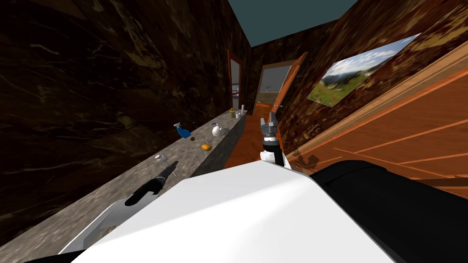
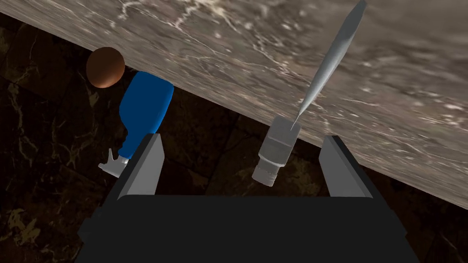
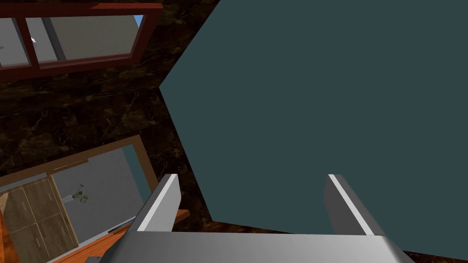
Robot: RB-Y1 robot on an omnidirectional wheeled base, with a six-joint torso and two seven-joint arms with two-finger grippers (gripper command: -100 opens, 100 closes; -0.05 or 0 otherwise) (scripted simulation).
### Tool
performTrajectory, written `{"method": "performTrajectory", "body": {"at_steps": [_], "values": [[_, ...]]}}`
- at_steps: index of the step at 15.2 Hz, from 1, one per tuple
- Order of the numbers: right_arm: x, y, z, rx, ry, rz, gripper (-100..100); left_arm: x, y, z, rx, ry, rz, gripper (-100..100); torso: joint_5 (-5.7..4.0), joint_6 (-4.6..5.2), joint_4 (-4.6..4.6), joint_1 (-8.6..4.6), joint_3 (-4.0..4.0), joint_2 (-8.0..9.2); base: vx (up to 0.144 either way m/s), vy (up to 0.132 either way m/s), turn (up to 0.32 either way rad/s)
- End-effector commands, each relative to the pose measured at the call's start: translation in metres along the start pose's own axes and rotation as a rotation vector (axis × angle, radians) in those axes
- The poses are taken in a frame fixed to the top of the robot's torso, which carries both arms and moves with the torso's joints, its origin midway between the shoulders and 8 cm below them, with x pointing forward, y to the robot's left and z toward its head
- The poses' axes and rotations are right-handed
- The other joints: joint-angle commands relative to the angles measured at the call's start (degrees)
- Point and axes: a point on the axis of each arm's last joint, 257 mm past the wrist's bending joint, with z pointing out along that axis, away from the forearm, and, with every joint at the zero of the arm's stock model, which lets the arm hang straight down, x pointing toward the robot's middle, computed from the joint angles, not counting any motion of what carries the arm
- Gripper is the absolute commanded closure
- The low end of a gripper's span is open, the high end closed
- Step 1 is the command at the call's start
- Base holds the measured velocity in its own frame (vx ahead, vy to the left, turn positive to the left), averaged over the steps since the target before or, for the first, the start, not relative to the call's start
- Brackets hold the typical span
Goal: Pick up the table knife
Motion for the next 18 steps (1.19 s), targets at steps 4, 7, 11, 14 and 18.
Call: {"method": "performTrajectory", "body": {"at_steps": [4, 7, 11, 14, 18], "values": [[0.0, 0.0, 0.0, 0.0, 0.0, 0.0, 0, -0.008, 0.045, -0.002, -0.131, 0.023, 0.049, -100, 0.01, -0.01, 0.01, 0.03, 0.01, 0.02, 0.053, -0.04, -0.066], [0.0, 0.0, 0.0, 0.0, 0.0, 0.0, 0, -0.01, 0.061, -0.004, -0.182, 0.032, 0.063, -100, 0.0, 0.0, 0.01, 0.02, 0.02, 0.04, 0.046, -0.038, -0.054], [0.0, 0.0, 0.0, 0.0, 0.0, 0.0, 0, -0.015, 0.088, -0.008, -0.26, 0.047, 0.087, -100, 0.01, -0.01, 0.01, 0.04, 0.02, 0.04, 0.05, -0.031, -0.051], [0.0, 0.0, 0.0, 0.0, 0.0, 0.0, 0, -0.018, 0.11, -0.014, -0.327, 0.061, 0.105, -100, 0.0, 0.0, 0.01, 0.02, 0.02, 0.04, 0.05, -0.035, -0.056], [0.0, 0.0, 0.0, 0.0, 0.0, 0.0, 0, -0.019, 0.141, -0.024, -0.422, 0.086, 0.123, -100, 0.01, 0.0, 0.01, 0.02, 0.03, 0.04, 0.048, -0.033, -0.054]]}}
